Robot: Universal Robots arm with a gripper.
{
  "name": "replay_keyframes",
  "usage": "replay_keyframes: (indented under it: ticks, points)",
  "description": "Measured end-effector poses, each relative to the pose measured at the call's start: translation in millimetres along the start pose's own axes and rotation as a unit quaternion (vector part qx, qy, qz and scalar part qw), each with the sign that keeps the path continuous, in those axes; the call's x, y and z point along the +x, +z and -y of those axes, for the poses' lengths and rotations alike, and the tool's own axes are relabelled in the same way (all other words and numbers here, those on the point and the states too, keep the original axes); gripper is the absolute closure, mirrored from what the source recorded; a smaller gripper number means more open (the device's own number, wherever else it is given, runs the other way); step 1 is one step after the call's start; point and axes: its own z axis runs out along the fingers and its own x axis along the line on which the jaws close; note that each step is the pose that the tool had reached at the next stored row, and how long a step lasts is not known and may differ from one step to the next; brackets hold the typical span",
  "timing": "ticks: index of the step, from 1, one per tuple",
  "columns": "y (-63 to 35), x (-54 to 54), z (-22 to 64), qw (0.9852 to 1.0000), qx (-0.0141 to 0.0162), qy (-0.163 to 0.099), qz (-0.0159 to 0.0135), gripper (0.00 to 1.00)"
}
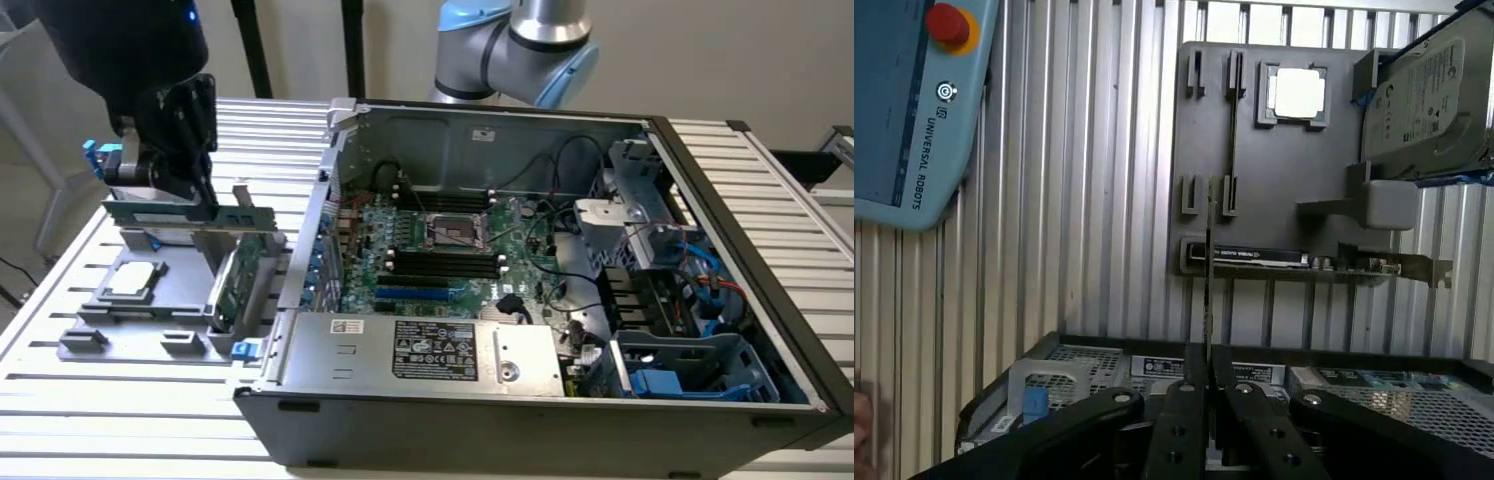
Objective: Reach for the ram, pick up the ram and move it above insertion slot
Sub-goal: 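Pick up the ram and move it above insertion slot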
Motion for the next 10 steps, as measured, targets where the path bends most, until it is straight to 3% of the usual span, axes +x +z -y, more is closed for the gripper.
replay_keyframes:
  ticks: [10]
  points:
    - [-3.9, 1.9, 45.4, 1.0000, -0.0009, 0.000, 0.0001, 0.87]
